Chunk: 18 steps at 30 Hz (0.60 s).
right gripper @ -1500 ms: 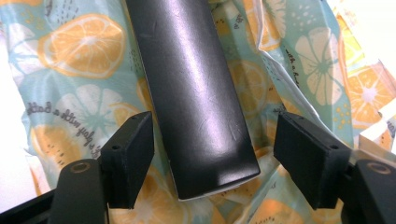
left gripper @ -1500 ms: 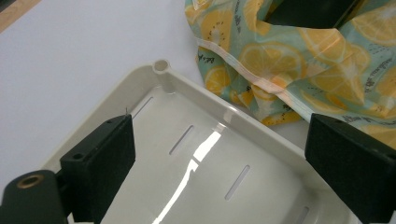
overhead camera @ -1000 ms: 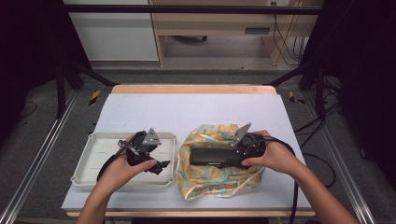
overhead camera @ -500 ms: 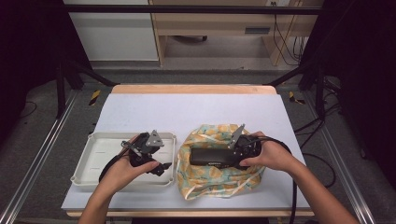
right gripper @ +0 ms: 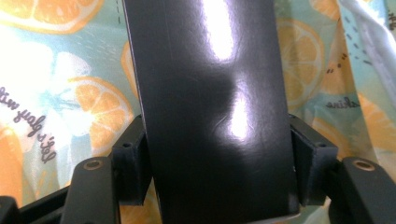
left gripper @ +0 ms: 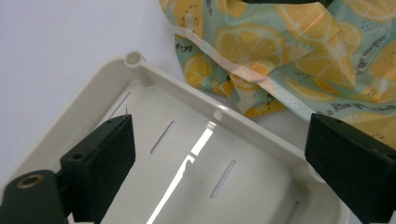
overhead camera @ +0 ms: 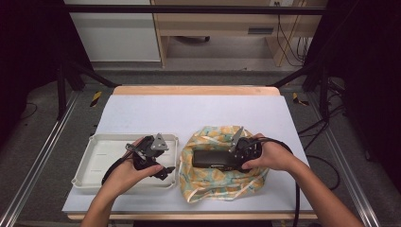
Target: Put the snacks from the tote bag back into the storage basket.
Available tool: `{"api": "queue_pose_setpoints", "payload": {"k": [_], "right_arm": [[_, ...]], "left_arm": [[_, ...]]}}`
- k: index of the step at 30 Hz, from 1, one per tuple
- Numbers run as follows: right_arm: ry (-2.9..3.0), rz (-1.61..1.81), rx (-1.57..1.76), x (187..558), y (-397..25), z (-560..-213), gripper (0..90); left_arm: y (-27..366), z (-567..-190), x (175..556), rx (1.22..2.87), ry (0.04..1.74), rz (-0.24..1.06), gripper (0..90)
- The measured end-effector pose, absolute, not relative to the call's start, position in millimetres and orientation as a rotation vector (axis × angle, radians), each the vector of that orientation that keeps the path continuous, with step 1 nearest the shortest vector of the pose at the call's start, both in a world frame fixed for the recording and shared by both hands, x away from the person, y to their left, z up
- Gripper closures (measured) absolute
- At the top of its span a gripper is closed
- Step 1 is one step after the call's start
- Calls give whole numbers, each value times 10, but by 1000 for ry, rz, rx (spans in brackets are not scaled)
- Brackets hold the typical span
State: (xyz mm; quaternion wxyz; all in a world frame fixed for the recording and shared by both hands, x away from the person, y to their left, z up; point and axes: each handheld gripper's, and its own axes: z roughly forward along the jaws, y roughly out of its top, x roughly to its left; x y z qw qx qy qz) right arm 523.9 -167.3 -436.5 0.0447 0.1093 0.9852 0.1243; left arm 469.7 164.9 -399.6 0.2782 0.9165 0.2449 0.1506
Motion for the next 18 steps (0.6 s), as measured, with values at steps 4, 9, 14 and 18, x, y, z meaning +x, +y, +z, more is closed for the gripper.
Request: {"api": "queue_pose_setpoints", "payload": {"k": [4, 9, 14, 18], "right_arm": [[3014, 378, 324, 5238, -1679, -4369, 370], [3011, 377, 309, 5224, -1687, -4360, 394], [3001, 381, 276, 5206, -1700, -4352, 410], [2991, 393, 248, 5186, -1716, -4341, 417]], "left_arm": [[1651, -3996, 4698, 2462, 657, 404, 85], [1652, -4002, 4697, 2464, 658, 398, 86], [1655, -4006, 4698, 2467, 657, 395, 86], [1657, -4008, 4699, 2473, 654, 393, 86]]}}
